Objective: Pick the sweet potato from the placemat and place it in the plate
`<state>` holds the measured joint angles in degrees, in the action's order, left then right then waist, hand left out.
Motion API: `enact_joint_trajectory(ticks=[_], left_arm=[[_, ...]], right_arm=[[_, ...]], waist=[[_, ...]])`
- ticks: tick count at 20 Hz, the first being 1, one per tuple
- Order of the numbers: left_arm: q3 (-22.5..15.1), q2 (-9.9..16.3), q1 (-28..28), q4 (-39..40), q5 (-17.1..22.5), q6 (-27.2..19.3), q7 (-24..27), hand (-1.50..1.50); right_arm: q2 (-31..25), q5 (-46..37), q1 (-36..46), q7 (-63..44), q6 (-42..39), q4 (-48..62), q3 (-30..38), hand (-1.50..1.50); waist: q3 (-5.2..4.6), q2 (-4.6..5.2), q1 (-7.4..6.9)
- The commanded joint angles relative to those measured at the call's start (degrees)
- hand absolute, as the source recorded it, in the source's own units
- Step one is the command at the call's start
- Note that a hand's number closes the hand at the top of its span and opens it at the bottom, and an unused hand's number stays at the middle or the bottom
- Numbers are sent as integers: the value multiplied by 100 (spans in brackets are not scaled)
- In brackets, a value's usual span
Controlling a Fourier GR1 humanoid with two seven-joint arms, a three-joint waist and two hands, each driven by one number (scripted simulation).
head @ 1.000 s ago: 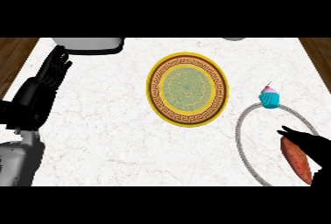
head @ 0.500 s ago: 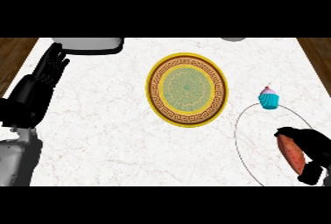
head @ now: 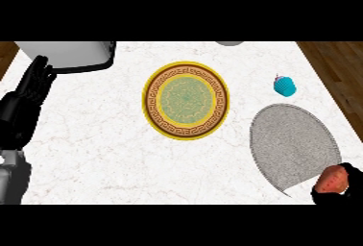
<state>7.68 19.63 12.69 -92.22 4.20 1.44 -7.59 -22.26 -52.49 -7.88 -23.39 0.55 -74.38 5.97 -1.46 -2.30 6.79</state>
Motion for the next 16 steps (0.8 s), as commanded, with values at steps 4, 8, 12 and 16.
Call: enact_joint_trajectory(ticks=[4,8,12,16], left_arm=[[39,68,-28,-160,47,64,-21,0],[-93,-55,6,-177,7,49,13,0],[-82,8,-194,-89,63,276,283,0],[-369,-188,-39,-228,-48,179,46,0]], right_arm=[[1111,-1196,-1196,-1999,1297,-1703,-256,150],[1831,-1893,-1765,-2537,1446,-3230,-1095,150],[2158,-2902,-1620,-2919,1241,-4516,-2088,150],[2215,-3783,-1114,-3633,1512,-4888,-3378,150]], waist=[[87,92,-121],[101,124,-262],[95,159,-503],[125,187,-641]])
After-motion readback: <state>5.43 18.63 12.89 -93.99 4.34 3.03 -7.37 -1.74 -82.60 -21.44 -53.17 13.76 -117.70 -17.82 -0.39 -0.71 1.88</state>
